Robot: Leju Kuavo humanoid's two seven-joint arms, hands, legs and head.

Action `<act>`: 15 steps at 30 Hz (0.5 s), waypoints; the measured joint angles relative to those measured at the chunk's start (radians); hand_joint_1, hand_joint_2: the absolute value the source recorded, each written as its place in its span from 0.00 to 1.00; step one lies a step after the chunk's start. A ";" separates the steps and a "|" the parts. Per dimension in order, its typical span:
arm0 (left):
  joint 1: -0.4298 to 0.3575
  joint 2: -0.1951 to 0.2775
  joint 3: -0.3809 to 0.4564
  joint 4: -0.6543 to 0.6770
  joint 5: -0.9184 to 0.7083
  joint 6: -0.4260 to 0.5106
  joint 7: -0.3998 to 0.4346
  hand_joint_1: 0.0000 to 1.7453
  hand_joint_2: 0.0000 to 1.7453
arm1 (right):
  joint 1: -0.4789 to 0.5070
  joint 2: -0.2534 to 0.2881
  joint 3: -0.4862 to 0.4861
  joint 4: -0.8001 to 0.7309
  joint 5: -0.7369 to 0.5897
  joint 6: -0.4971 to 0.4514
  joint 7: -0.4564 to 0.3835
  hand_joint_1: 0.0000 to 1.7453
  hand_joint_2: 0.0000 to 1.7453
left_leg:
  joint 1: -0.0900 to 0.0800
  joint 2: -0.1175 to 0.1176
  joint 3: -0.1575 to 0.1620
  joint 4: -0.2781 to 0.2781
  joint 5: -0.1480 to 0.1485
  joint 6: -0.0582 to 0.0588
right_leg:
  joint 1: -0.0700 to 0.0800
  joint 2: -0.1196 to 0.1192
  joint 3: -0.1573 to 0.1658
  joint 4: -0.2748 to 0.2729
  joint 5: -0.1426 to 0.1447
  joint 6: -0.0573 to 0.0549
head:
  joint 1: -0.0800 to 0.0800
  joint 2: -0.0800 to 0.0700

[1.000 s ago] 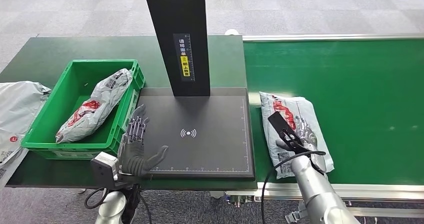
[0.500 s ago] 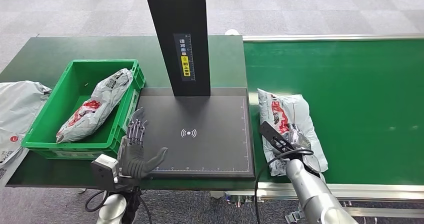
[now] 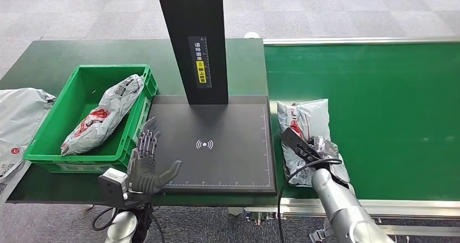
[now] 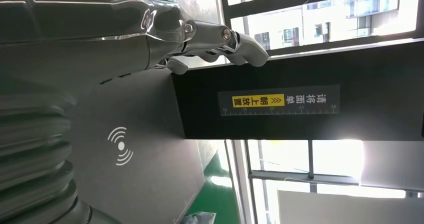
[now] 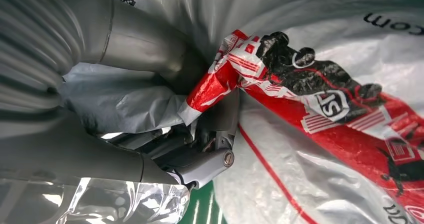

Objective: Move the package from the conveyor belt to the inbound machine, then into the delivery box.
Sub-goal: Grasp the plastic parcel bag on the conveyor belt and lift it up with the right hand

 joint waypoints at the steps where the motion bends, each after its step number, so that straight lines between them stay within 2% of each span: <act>1: 0.000 0.001 0.000 0.000 0.001 0.001 0.000 0.00 1.00 | 0.001 0.000 -0.001 0.002 -0.011 -0.012 -0.014 1.00 1.00 | 0.000 0.000 0.000 0.000 0.000 0.000 | 0.000 0.000 0.000 0.000 0.000 0.000 | 0.000 0.000; 3: 0.006 0.003 0.000 -0.004 0.004 0.004 0.000 0.00 1.00 | 0.008 0.000 -0.015 -0.003 -0.068 -0.063 -0.081 1.00 1.00 | 0.000 0.000 -0.001 0.000 0.000 0.000 | 0.000 0.000 0.000 0.000 0.000 0.000 | 0.000 0.000; 6: 0.025 0.007 0.000 -0.024 0.007 0.011 0.000 0.00 1.00 | 0.030 0.003 -0.076 -0.045 -0.218 -0.135 -0.244 1.00 1.00 | 0.000 -0.001 -0.002 0.000 0.000 0.000 | 0.000 -0.001 -0.001 0.000 0.000 0.000 | 0.000 0.000; 10: 0.035 0.010 0.000 -0.037 0.012 0.015 0.000 0.00 1.00 | 0.064 0.014 -0.183 -0.140 -0.435 -0.142 -0.439 1.00 1.00 | 0.000 -0.003 -0.002 0.000 0.000 0.000 | 0.000 -0.002 -0.001 0.000 0.000 0.000 | 0.000 0.000; 15: 0.034 0.013 -0.002 -0.038 0.016 0.021 -0.008 0.00 1.00 | 0.105 0.033 -0.283 -0.263 -0.603 -0.172 -0.578 1.00 1.00 | 0.000 -0.003 -0.002 0.000 0.000 0.000 | 0.000 -0.002 -0.001 0.000 0.000 0.000 | 0.000 0.000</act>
